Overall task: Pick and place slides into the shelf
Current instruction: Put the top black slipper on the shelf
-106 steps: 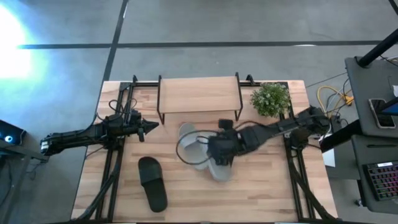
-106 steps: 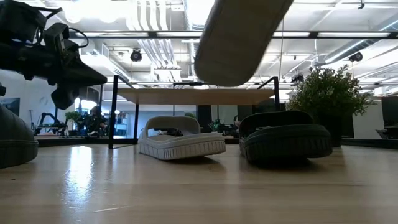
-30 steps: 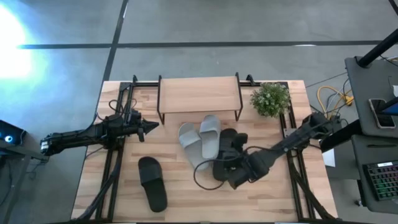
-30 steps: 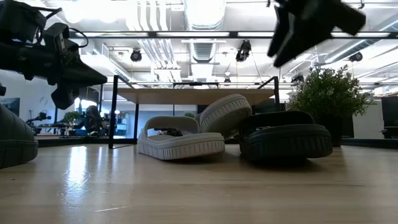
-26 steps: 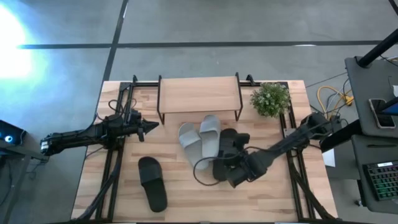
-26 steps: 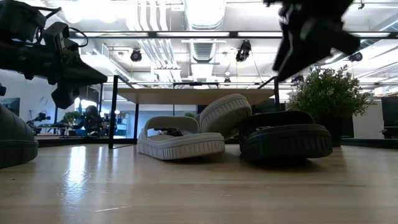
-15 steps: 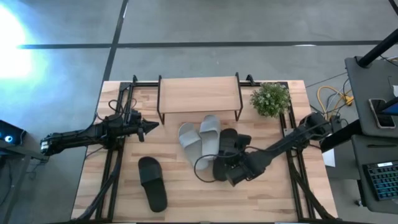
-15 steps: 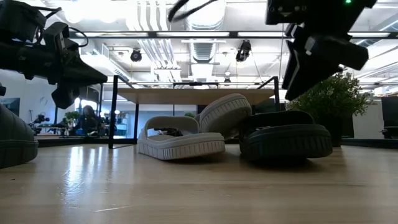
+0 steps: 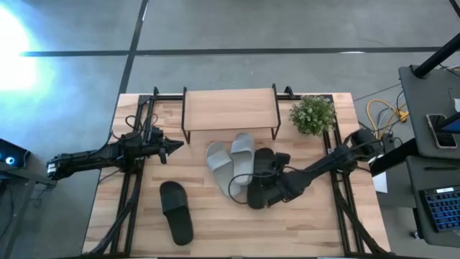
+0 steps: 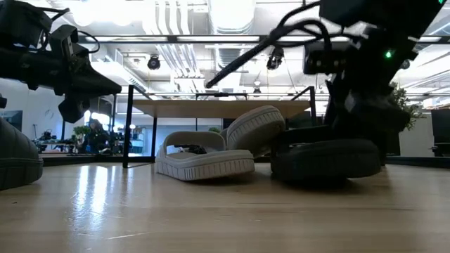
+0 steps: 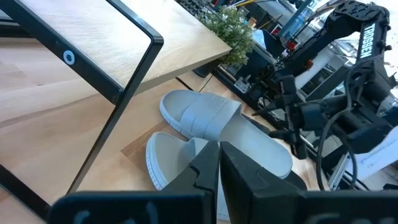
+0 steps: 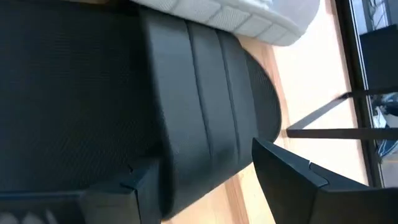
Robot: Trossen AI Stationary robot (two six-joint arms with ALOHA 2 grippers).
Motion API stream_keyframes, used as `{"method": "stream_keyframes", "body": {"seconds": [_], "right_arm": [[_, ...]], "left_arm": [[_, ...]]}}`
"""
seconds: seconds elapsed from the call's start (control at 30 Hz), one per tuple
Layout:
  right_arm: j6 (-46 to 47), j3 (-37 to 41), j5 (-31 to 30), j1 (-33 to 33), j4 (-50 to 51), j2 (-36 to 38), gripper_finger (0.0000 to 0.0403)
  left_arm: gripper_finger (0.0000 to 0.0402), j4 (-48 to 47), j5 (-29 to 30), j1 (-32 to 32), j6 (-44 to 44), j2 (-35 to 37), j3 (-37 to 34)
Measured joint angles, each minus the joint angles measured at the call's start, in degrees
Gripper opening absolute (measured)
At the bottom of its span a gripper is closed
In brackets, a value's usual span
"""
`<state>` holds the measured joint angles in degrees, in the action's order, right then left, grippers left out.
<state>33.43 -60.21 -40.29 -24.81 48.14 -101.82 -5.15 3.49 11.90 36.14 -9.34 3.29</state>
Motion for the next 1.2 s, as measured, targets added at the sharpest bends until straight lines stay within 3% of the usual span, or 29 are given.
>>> {"method": "stream_keyframes", "body": {"seconds": [0.17,0.37,0.43,0.6,0.73,0.83,1.07,1.2], "right_arm": [[-0.52,1.53,0.08,1.89,0.21,0.02,0.0188],[-3.75,-0.19,3.11,1.44,3.50,0.31,0.0049],[-3.72,-1.87,3.74,0.96,6.77,0.31,0.0023],[4.15,-7.66,4.96,-0.18,22.85,0.27,0.0012],[15.08,-12.30,2.29,-2.17,35.09,1.87,0.0010],[19.11,-17.01,-1.49,-3.92,37.80,3.16,0.0010],[6.90,-31.36,-15.52,-2.06,29.65,3.23,0.0013],[-5.18,-36.13,-14.54,5.33,19.73,3.21,0.0013]], "left_arm": [[0.0000,0.00,0.00,0.00,0.00,0.00,0.00],[0.0000,0.00,0.00,0.00,0.01,0.00,0.00],[0.0000,-0.01,0.00,0.00,0.00,0.00,0.00],[0.0000,0.00,0.00,0.02,0.00,0.00,0.00],[0.0000,0.00,-0.01,0.02,0.00,0.00,0.00],[0.0000,0.04,0.00,0.02,0.00,0.00,0.00],[0.0000,0.07,-0.02,0.01,0.00,0.00,0.00],[0.0000,0.09,-0.02,0.02,0.00,0.00,0.00]]}}
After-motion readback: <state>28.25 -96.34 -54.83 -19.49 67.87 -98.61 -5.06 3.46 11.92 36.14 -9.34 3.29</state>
